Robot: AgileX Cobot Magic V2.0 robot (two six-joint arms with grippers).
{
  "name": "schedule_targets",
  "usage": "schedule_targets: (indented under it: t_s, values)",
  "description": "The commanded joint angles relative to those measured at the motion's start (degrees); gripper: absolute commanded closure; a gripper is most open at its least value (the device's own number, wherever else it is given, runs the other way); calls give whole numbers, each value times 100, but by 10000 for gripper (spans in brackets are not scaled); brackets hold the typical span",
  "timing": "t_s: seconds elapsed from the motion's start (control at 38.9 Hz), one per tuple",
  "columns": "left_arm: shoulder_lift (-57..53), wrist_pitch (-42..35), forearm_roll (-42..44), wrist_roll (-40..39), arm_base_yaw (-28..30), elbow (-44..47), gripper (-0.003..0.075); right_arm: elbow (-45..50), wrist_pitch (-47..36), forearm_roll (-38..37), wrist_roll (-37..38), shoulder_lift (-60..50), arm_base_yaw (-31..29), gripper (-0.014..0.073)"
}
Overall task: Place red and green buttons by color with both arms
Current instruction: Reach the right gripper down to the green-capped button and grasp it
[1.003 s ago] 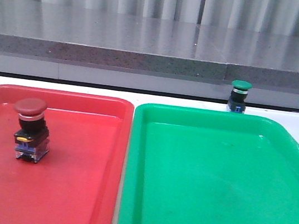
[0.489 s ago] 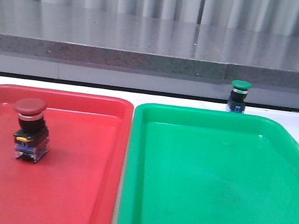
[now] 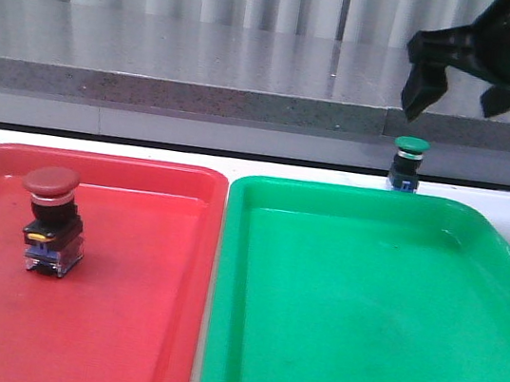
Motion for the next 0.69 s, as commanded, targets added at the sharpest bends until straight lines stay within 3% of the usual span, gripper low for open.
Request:
schedule_targets:
  t_s: [0.0,0.39,0.67]
  values:
    - [-72,-465,-53,-26,8,-142,740,-737,68,12,204,237,1,-71]
    - [-72,-465,-53,-26,8,-142,740,-1780,364,12,515,1249,-56,-58]
    - [-72,-465,-53,-26,8,-142,740,-1785,414,12,515,1229,-64,301]
